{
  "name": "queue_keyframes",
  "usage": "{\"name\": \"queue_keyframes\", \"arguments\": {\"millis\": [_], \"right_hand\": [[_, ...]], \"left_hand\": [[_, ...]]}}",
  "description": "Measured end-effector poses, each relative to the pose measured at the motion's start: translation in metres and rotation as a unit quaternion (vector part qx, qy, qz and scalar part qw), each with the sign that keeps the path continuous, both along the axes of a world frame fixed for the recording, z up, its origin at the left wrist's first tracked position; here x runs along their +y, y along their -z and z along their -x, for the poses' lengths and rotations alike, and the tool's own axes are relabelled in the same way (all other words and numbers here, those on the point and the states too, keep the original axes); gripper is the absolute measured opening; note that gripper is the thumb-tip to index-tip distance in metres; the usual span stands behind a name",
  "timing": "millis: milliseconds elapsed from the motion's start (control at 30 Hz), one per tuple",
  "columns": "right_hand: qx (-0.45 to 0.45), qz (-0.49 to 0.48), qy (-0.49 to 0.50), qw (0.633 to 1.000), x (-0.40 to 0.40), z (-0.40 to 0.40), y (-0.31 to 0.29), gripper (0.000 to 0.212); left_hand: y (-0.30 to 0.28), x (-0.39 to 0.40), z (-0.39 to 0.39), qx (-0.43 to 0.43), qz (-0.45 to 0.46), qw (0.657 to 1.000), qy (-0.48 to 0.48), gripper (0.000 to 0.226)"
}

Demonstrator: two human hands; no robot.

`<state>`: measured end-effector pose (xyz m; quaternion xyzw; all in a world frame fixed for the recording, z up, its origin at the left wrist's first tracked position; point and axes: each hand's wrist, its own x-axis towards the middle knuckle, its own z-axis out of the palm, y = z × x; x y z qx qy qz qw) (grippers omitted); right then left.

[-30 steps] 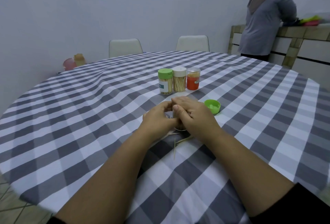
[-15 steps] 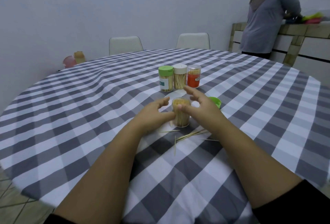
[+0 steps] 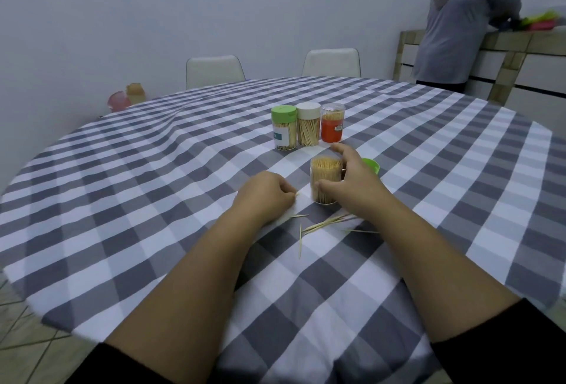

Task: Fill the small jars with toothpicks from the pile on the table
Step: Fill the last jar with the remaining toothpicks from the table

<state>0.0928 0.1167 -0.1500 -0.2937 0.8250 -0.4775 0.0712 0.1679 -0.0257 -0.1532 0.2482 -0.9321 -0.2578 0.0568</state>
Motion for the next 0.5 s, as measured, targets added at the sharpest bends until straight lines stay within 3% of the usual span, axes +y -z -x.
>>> {"name": "queue_keyframes", "arguments": {"millis": [267,500], "right_hand": [[-0.010,-0.003,-0.007,1.000,0.001,-0.003,-0.002,0.075],[-0.026,0.002,-0.014,1.000,0.004,-0.001,-0.003,0.076]], "left_hand": [[-0.026,-0.001,-0.022,-0.094,-0.057,0.991,0.073,0.018],[-0.027,0.011,-0.021,-0.106,0.004,0.992,0.074,0.019]]}}
